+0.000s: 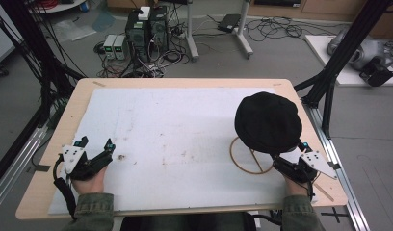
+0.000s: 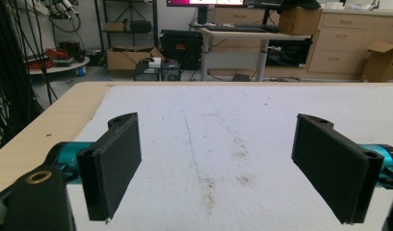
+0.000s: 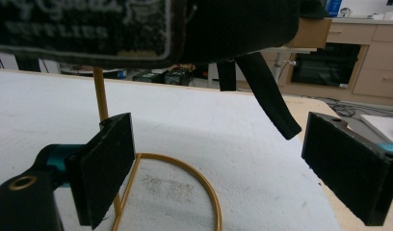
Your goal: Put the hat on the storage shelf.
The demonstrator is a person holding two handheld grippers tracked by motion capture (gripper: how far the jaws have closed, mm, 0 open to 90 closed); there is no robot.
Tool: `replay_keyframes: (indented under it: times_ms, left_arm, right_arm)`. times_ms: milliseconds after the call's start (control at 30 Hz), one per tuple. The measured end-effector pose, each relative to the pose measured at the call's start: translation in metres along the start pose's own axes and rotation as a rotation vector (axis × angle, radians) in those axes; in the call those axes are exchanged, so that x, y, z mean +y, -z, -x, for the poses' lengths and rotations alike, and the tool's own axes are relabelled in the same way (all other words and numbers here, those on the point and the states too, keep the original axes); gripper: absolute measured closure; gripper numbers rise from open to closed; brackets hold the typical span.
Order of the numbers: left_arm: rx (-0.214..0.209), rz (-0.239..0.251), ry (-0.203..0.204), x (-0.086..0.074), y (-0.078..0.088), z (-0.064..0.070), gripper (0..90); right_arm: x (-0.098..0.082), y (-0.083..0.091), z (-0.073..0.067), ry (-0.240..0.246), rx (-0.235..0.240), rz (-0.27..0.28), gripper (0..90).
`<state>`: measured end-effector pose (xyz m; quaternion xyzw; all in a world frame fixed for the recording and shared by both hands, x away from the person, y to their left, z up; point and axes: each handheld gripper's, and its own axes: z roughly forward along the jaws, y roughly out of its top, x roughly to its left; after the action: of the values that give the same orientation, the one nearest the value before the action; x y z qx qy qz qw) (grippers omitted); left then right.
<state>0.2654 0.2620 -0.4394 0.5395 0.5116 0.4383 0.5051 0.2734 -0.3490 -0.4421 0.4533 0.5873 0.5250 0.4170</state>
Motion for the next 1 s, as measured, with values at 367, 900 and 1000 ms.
replay_keyframes:
  times_ms: [367, 900, 1000]
  left_arm:
    - [0.000, -0.003, 0.009, -0.0002, 0.0002, -0.0007, 18.0]
    - [-0.002, -0.003, 0.010, -0.0002, 0.0002, -0.0004, 18.2]
    - [-0.003, -0.003, 0.011, -0.0003, 0.0002, -0.0004, 18.3]
  right_arm:
    - [0.0001, 0.0006, 0.0000, 0.001, 0.002, 0.000, 10.7]
    - [0.0000, 0.0003, 0.0001, 0.002, 0.004, 0.001, 10.7]
    - [0.0000, 0.0002, 0.0002, 0.001, 0.004, 0.000, 10.7]
